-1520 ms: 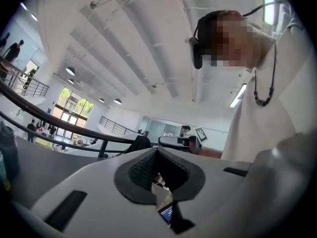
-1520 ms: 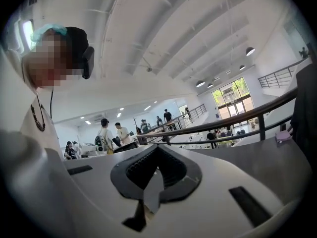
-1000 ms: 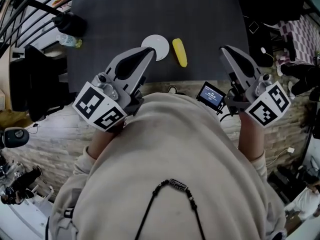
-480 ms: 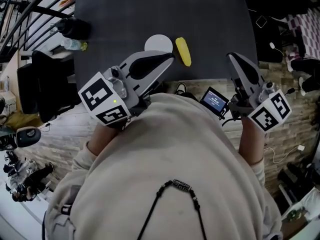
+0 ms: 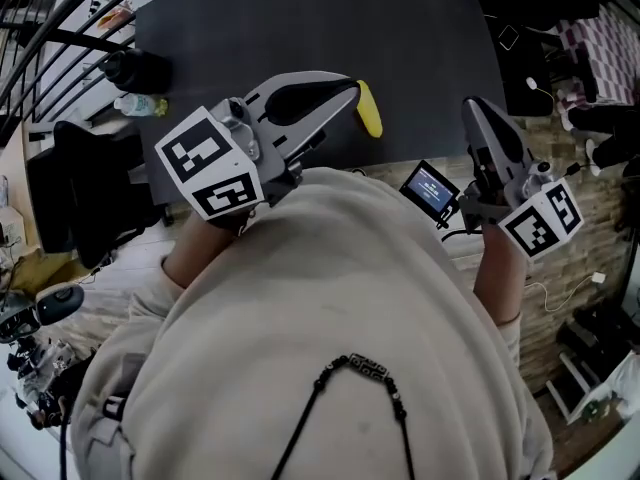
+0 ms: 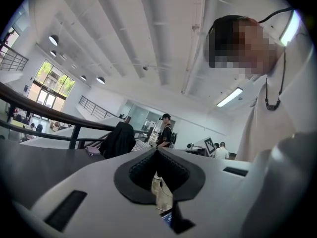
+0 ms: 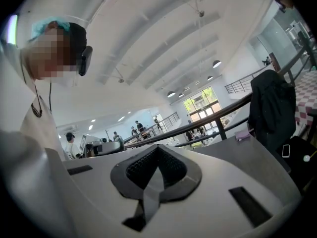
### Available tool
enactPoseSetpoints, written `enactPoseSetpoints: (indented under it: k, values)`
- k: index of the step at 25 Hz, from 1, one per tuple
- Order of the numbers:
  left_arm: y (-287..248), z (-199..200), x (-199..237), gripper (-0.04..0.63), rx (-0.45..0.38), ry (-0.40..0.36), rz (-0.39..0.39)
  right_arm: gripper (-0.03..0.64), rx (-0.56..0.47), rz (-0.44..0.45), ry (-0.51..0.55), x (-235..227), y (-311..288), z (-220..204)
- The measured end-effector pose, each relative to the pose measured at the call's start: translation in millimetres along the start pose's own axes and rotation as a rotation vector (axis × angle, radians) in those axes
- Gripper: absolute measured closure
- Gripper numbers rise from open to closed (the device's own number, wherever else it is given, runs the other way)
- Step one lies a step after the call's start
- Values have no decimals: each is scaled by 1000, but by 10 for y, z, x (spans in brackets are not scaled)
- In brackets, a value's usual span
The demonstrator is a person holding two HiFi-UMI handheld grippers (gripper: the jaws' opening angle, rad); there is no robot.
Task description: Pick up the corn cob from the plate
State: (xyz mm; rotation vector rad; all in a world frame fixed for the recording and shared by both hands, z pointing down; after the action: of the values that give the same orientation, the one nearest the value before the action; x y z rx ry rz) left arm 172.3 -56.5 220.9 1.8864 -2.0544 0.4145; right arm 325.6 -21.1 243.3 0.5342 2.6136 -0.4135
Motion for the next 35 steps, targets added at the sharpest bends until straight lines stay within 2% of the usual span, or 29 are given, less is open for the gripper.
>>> enactPoseSetpoints:
  k: [3, 8, 11, 15, 19, 22, 24, 28, 32, 35]
  values:
    - [2, 4, 57, 589, 17, -16, -9, 603, 4, -46, -38, -71, 9, -103]
    - [244, 60, 255, 589, 16, 9, -14, 603, 44, -55, -16, 42, -227, -101]
    - [335, 18, 338, 589, 60, 28, -33, 603, 86, -46, 11, 107, -421, -68]
    - [535, -156, 373, 589, 114, 44, -60, 603, 152, -51, 38, 190, -656, -235]
    - [735, -178, 428, 589, 77, 70, -80, 603, 204, -91, 57, 144, -842, -335]
    - [793, -51, 458, 589, 1, 135, -176, 603, 253, -98, 85, 117, -982, -382]
    - [796, 4, 478, 589, -31, 178, -218, 603, 289, -93, 68, 73, -1004, -474]
    - [866, -52, 623, 589, -7, 178, -184, 603, 340, -138, 31, -57, -974, -696]
    - [941, -41, 932, 589, 57, 126, -111, 603, 405, -171, 56, -334, -1143, -873]
    - [1122, -202, 936, 589, 58, 198, -118, 603, 444, -165, 27, -331, -1185, -1079]
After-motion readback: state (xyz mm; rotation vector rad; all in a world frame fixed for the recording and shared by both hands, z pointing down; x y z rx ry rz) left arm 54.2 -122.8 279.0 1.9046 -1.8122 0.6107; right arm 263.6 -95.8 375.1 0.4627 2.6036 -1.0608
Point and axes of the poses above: the fingertips, and each gripper's own axes: y backward along the fingers, x to its left, z out of its top, the point moved 1 cm from there along y, backward along the fingers, and after that the axes turned 6 degrees about -z, right-handed, at the moved point
